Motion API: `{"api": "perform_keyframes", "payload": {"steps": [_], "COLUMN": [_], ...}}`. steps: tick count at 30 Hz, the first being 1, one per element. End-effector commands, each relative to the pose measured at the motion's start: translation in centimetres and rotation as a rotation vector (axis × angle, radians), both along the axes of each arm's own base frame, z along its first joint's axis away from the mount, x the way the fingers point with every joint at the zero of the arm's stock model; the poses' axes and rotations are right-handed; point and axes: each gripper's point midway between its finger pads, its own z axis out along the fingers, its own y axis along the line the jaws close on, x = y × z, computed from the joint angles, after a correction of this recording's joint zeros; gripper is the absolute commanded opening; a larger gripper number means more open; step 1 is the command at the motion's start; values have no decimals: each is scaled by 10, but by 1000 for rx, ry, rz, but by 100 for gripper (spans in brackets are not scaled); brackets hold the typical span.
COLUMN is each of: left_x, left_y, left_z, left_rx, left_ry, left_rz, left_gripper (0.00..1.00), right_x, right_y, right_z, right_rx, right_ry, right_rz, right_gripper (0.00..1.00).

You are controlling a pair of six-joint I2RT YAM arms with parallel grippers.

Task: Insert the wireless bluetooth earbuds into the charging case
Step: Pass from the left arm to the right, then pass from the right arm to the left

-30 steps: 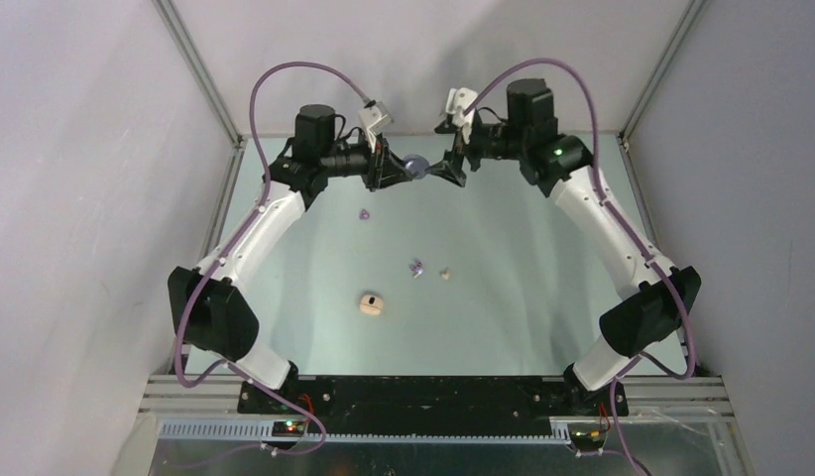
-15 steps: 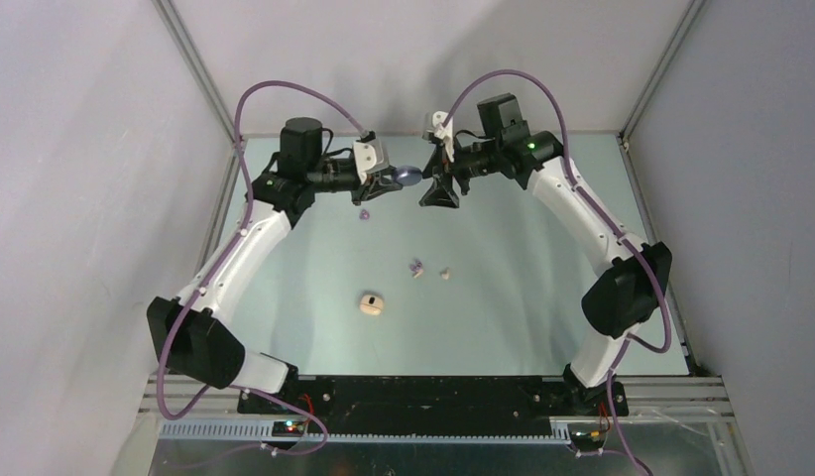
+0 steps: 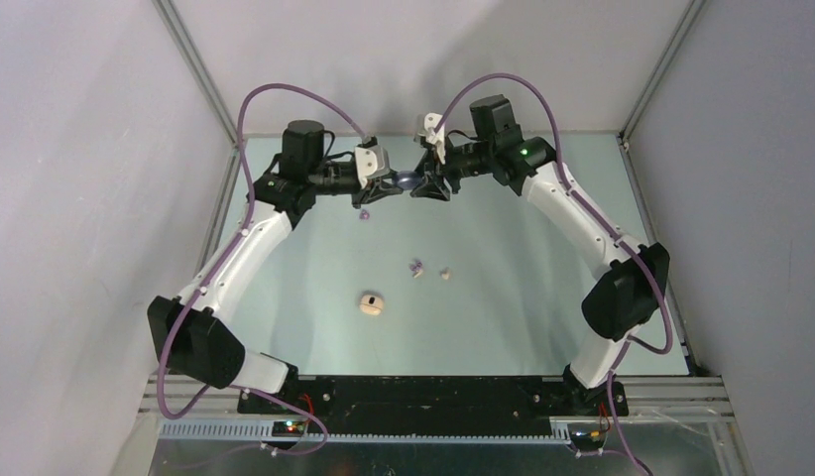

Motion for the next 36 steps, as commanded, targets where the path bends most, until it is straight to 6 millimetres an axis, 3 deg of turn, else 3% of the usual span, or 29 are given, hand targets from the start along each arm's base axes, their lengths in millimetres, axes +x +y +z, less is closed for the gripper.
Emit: {"api": "perform_keyframes", "payload": {"steps": [1, 2, 4, 5, 7, 9, 12, 18, 22, 27, 36], "left_x": [-1, 0, 2, 2, 3, 3, 4, 5, 4, 4, 10], "left_y": [-2, -2, -2, -2, -1, -1, -3, -6, -4, -2, -3], "left_z": [14, 13, 12, 11, 11, 7, 8, 7, 7, 9, 5], "left_rx": [-28, -29, -33, -37, -50, -65, -86, -107, -109, -113, -116], "left_ry": [-51, -43, -21, -6, 15, 39, 54, 109, 107, 105, 178], "left_rz": [-10, -4, 14, 24, 41, 54, 59, 65, 68, 67, 79], "left_gripper": [0, 1, 17, 31, 45, 49, 50, 41, 48, 49, 32], "right_x": [-8, -7, -8, -8, -7, -6, -7, -6, -3, 2, 3], "right_y": [-1, -2, -2, -2, -2, -4, -4, -4, -4, -1, 0], "right_z": [26, 26, 28, 28, 28, 28, 27, 23, 21, 20, 24], "right_rx": [35, 34, 35, 35, 34, 29, 22, 12, 8, 13, 26], "right_ry": [-94, -95, -97, -98, -99, -103, -110, -110, -112, -102, -102], "right_rz": [11, 6, 4, 3, -4, -15, -26, -38, -53, -77, -82], "right_gripper": [41, 37, 29, 27, 26, 24, 22, 20, 20, 19, 18]}}
